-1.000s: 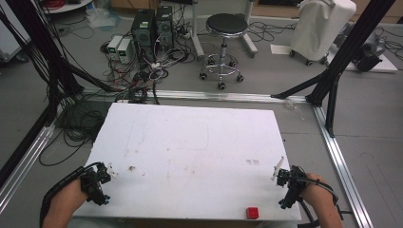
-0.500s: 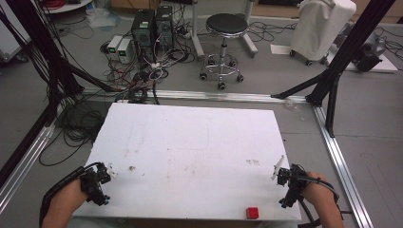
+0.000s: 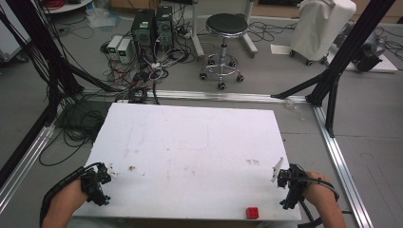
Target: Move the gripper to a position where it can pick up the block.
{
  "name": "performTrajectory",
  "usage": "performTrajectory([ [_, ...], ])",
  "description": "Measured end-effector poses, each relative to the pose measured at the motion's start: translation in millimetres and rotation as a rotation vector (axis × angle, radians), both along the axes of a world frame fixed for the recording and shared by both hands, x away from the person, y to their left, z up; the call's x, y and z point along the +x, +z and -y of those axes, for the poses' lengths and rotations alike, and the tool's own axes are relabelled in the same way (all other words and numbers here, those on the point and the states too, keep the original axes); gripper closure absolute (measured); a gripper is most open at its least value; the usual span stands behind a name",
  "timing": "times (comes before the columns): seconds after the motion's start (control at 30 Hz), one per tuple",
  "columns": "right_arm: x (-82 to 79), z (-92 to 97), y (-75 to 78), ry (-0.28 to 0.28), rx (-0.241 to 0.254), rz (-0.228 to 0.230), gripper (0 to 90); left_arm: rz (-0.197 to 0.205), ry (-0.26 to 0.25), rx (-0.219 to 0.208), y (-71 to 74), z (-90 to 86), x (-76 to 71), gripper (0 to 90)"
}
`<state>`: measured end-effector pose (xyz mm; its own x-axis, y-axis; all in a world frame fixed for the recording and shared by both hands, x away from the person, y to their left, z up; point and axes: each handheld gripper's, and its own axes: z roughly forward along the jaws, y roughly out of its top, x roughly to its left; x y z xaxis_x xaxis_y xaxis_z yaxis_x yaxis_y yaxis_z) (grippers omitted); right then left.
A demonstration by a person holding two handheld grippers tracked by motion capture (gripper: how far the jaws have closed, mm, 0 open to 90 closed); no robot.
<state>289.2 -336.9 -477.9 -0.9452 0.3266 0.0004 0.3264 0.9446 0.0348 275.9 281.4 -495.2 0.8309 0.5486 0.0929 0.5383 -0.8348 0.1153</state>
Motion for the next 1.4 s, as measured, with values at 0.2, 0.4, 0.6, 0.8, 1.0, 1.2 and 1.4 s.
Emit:
performTrajectory([
  [0.2, -5.9, -5.1, 6.8, 0.043, 0.014, 0.023, 1.3, 0.006, 0.006, -0.005, 0.6, -0.3, -0.1, 21.9],
  [0.4, -12.9, -13.6, 12.2, 0.113, 0.02, 0.038, 1.3, 0.004, 0.002, -0.007, -0.5, 0.6, -0.1, 21.9],
  [0.6, -22.5, -28.3, 13.1, 0.179, 0.001, 0.043, 1.3, 0.005, -0.003, -0.007, -0.3, 1.7, -0.2, 21.9],
  [0.8, -30.6, -40.4, 11.1, 0.21, 0.007, 0.044, 1.3, 0.004, -0.003, -0.007, -0.9, 2.4, -0.1, 21.9],
  [1.0, -37.2, -51.1, 5.4, 0.233, 0.002, 0.038, 1.3, 0.006, -0.008, -0.007, -0.8, 3.4, -0.2, 21.9],
  [1.2, -43.5, -62.6, -3.4, 0.257, 0.007, 0.043, 1.3, 0.009, -0.008, -0.008, -0.3, 4.1, -0.4, 21.9],
  [1.4, -48.5, -74.3, -14.3, 0.271, 0.029, 0.034, 1.3, 0.01, -0.008, -0.011, -0.6, 4.7, -0.4, 21.9],
])
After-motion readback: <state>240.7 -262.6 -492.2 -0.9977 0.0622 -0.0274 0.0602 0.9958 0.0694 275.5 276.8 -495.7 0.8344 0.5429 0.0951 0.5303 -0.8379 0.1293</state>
